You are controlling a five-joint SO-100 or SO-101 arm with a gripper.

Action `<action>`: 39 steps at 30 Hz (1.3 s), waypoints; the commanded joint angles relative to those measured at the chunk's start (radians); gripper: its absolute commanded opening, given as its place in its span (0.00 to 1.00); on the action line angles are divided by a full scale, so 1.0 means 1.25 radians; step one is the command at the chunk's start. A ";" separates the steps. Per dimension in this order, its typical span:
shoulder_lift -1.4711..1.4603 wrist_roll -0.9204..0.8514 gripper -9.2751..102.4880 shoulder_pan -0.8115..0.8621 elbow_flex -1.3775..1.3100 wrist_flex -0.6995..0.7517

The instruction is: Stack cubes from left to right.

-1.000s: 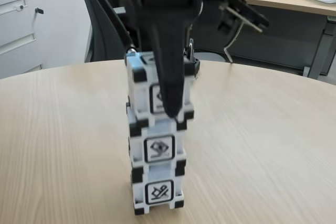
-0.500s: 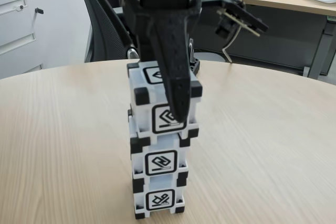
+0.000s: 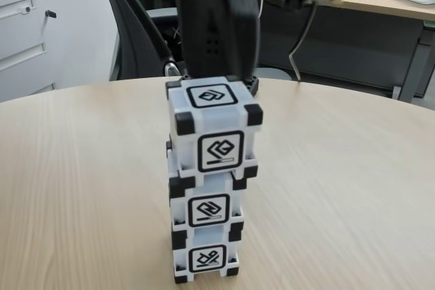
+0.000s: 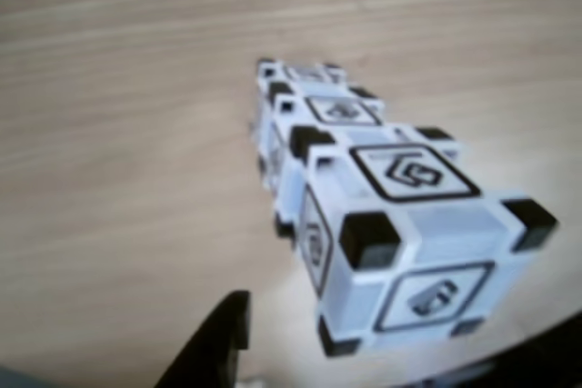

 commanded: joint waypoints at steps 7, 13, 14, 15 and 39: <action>0.072 0.037 0.47 -0.018 -0.011 0.009; 0.072 0.099 0.09 -0.148 -0.018 0.009; 0.072 0.134 0.09 -0.166 -0.013 0.009; 0.072 0.158 0.08 -0.180 -0.011 0.009; 0.069 0.237 0.08 -0.241 -0.009 0.007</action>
